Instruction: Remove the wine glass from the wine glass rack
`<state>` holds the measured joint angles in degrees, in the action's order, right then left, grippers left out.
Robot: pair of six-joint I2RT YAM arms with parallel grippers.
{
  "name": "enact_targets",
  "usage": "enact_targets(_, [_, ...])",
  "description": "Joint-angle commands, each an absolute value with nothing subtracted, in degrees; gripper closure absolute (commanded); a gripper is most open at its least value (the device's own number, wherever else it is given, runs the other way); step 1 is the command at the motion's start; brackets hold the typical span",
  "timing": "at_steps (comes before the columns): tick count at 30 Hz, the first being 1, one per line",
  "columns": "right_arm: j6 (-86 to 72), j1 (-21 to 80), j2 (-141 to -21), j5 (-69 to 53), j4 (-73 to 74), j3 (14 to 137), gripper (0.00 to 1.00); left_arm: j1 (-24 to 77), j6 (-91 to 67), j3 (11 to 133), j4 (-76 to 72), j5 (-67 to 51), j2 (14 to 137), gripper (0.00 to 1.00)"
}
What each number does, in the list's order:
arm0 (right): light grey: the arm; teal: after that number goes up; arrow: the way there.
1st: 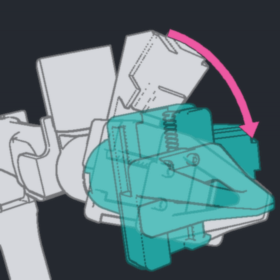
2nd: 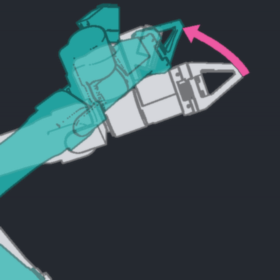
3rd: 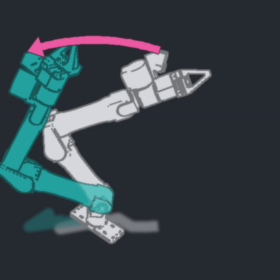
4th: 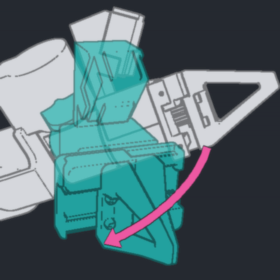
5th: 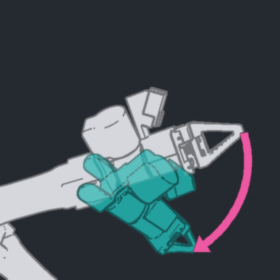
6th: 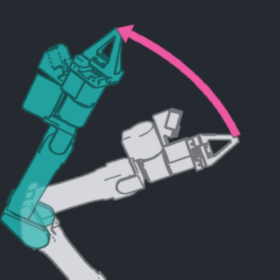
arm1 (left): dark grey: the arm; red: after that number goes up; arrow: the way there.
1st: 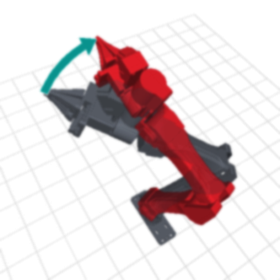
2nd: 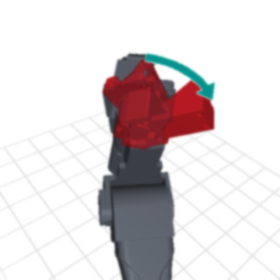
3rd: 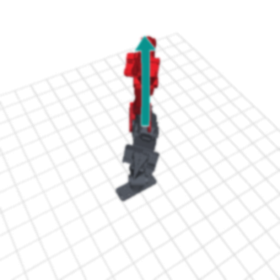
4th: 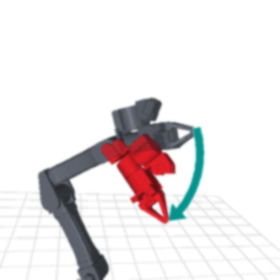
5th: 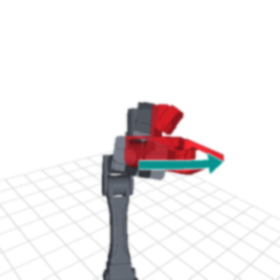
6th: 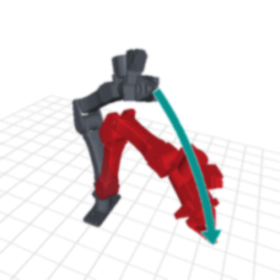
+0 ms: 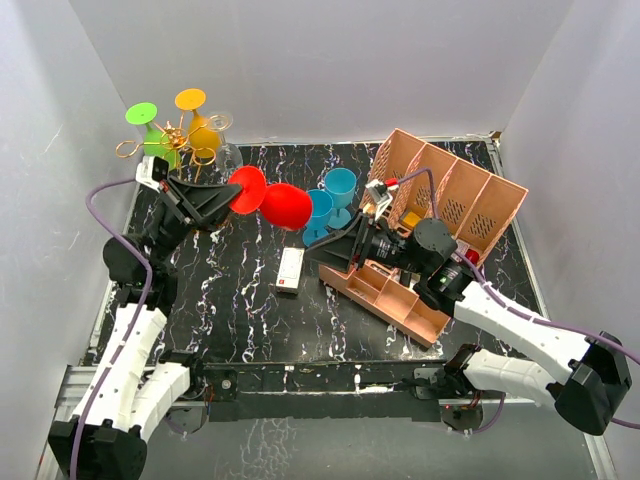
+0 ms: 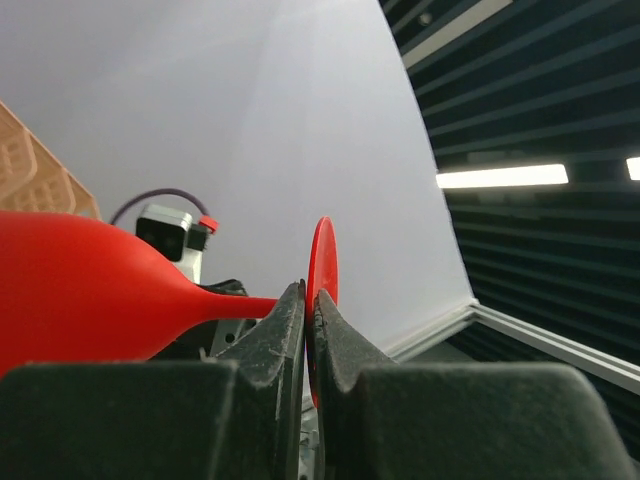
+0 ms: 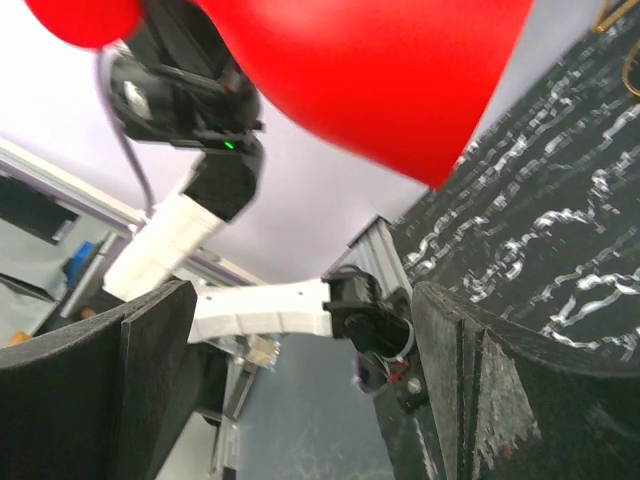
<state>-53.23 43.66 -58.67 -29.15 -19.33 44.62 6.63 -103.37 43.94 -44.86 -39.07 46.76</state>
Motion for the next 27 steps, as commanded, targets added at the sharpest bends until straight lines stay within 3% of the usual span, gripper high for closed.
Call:
enact_targets(1, [-61.48, 43.79, -57.73, -26.7, -37.39, 42.31, 0.01, 8.7, -112.62, 39.76, -60.58, -35.87, 43.39, 1.0])
enact_targets(13, [-61.31, 43.81, -54.4, -18.4, -37.49, 39.08, 0.02, 12.62, -117.64, 34.44, -67.58, -33.46, 41.54, 1.0])
enact_targets(18, [-63.23, 43.77, -55.33, -19.97, -44.64, 38.93, 0.03, 13.72, -118.54, 34.34, -68.44, -32.99, 42.7, 1.0])
enact_targets(27, [-75.21, 43.83, -61.89, -29.1, -69.68, 38.0, 0.4, 13.89, -121.81, 32.17, -74.22, -30.13, 45.05, 1.0])
